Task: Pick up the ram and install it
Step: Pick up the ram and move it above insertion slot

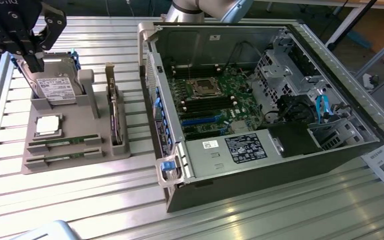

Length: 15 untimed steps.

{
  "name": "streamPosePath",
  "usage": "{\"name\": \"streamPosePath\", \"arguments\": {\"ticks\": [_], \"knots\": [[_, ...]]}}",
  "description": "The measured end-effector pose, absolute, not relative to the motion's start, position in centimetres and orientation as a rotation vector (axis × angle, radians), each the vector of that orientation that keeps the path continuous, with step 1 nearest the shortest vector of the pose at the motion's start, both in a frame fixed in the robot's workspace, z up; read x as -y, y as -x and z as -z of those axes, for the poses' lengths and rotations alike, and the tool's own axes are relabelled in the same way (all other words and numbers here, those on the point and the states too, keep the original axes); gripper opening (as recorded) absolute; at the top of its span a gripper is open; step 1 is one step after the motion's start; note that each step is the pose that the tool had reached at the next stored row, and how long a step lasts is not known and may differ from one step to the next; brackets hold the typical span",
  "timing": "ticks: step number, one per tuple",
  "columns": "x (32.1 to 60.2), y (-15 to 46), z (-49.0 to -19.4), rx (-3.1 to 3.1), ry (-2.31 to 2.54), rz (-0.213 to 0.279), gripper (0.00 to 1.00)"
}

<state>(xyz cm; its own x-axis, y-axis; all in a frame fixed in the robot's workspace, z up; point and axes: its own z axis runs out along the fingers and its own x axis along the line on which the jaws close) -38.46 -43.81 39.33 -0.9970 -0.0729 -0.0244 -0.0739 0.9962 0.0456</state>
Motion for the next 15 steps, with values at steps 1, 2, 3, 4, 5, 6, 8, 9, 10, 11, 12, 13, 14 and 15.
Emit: {"name": "streamPosePath", "arguments": {"ticks": [1,2,3,4,5,6,8,9,10,11,12,13,14,15], "knots": [[43.82,38.46,-39.33,-3.116,0.126,-0.072,0.1],[43.83,38.46,-39.33,-3.115,0.137,-0.073,0.1],[43.84,38.46,-39.33,-3.115,0.15,-0.073,0.1],[43.85,38.46,-39.33,-3.115,0.157,-0.073,0.1],[43.87,38.46,-39.33,-3.114,0.166,-0.073,0.1],[43.88,38.46,-39.33,-3.114,0.177,-0.073,0.1],[43.9,38.46,-39.33,-3.113,0.197,-0.074,0.1],[43.92,38.45,-39.33,-3.112,0.211,-0.074,0.1],[43.93,38.45,-39.33,-3.112,0.222,-0.074,0.1],[43.94,38.45,-39.33,-3.111,0.23,-0.075,0.1],[43.95,38.46,-39.33,-3.111,0.239,-0.075,0.1],[43.95,38.45,-39.33,-3.11,0.248,-0.075,0.1],[43.96,38.45,-39.33,-3.109,0.259,-0.075,0.1],[43.96,38.45,-39.33,-3.108,0.275,-0.076,0.1]]}}
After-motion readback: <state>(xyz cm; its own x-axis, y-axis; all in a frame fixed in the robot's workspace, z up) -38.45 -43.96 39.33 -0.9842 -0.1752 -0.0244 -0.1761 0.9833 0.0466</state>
